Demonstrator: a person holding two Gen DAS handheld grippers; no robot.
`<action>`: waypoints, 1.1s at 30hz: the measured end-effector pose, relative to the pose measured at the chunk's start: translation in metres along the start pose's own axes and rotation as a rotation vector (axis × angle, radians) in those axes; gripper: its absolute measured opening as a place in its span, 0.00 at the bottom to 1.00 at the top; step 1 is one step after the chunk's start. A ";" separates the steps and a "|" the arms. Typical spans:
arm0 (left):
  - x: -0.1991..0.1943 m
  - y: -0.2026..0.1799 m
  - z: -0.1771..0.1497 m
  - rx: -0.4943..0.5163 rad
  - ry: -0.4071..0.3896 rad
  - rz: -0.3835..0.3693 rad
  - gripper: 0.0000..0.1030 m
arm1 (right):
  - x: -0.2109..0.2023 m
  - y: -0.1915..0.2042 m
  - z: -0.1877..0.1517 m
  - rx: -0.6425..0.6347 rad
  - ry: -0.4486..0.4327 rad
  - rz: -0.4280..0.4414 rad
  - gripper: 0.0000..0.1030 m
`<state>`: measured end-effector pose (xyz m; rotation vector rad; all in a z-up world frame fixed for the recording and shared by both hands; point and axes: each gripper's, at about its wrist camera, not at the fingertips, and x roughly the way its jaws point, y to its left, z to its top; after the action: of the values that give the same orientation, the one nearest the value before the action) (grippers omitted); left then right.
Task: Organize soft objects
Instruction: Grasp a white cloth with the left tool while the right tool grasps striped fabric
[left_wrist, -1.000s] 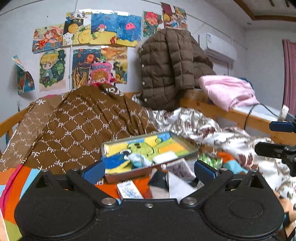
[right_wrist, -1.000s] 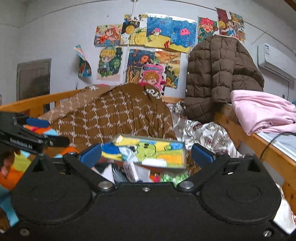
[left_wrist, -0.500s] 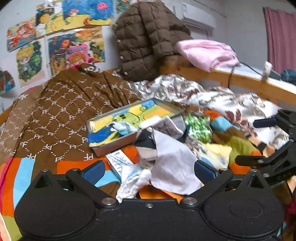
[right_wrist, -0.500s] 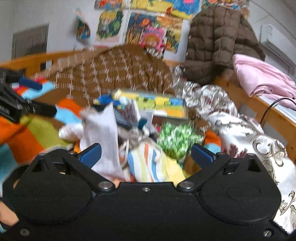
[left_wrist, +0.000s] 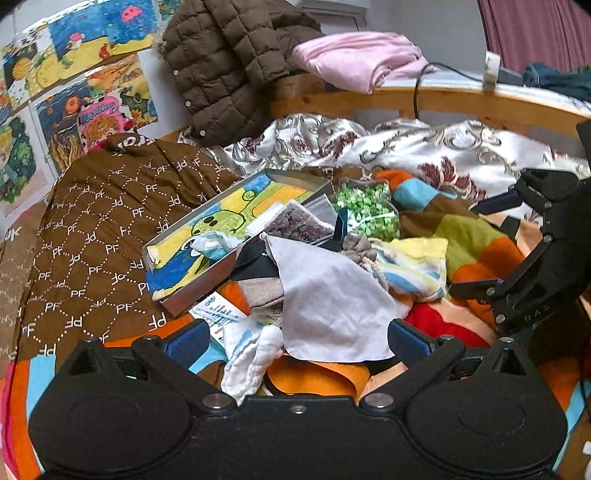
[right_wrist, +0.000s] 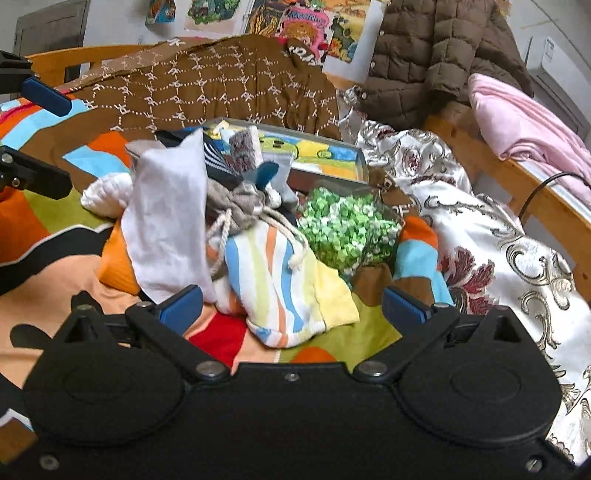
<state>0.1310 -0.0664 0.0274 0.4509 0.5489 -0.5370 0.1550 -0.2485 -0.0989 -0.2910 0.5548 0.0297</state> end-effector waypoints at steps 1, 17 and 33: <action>0.003 -0.001 0.002 0.014 0.003 0.002 0.99 | 0.005 -0.002 -0.001 -0.002 0.005 0.001 0.99; 0.064 -0.020 0.020 0.081 0.018 -0.032 0.94 | 0.061 -0.001 -0.007 0.014 -0.037 0.014 0.77; 0.089 -0.028 0.032 0.094 0.063 -0.058 0.75 | 0.084 0.003 -0.013 0.053 -0.024 0.082 0.42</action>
<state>0.1906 -0.1361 -0.0083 0.5441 0.6000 -0.6072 0.2198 -0.2535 -0.1543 -0.2158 0.5425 0.0972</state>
